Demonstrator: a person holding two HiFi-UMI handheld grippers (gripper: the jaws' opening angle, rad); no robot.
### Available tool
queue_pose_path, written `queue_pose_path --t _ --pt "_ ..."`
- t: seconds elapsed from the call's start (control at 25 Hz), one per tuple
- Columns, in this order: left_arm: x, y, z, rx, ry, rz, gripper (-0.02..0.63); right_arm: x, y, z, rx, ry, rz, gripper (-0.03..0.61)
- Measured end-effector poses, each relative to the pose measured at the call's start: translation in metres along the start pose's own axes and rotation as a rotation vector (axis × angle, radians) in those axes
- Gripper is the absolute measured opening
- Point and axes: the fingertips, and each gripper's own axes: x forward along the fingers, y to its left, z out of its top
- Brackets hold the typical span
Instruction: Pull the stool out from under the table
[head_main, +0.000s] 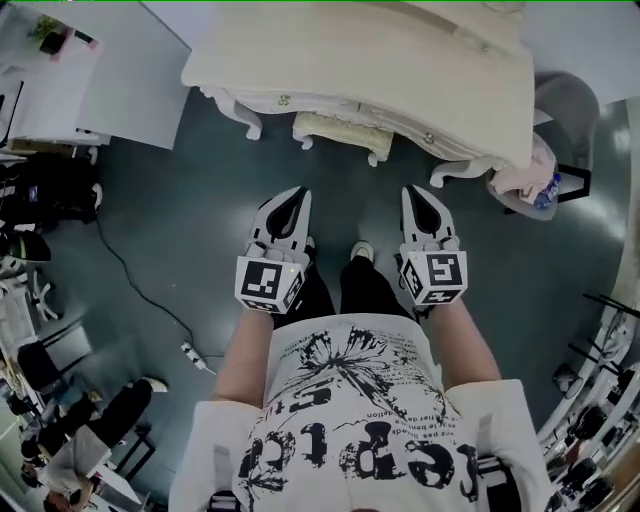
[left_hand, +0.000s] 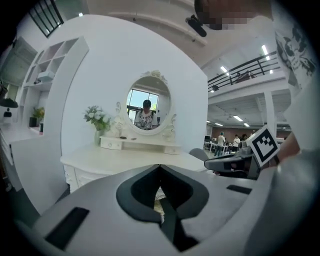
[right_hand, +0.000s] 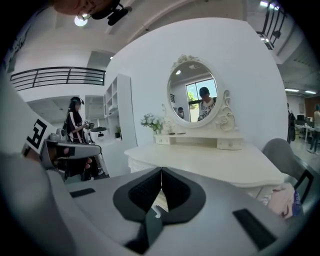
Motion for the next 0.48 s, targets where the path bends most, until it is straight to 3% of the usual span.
queue_pose_path --t 0.12,0.28,0.48 --pt "0.024 0.019 -0.019 -0.044 0.035 -0.098 0.017 0.023 -0.006 -0.027 0.018 0.053 -0.094 0.015" --pt "0.041 0.044 -0.058 -0.019 0.116 -0.219 0.017 0.058 -0.005 -0.074 0.056 0.113 -0.188 0.015" --pt "0.07 0.085 -0.124 -0.027 0.168 -0.23 0.017 0.108 -0.009 -0.145 0.092 0.152 -0.213 0.015"
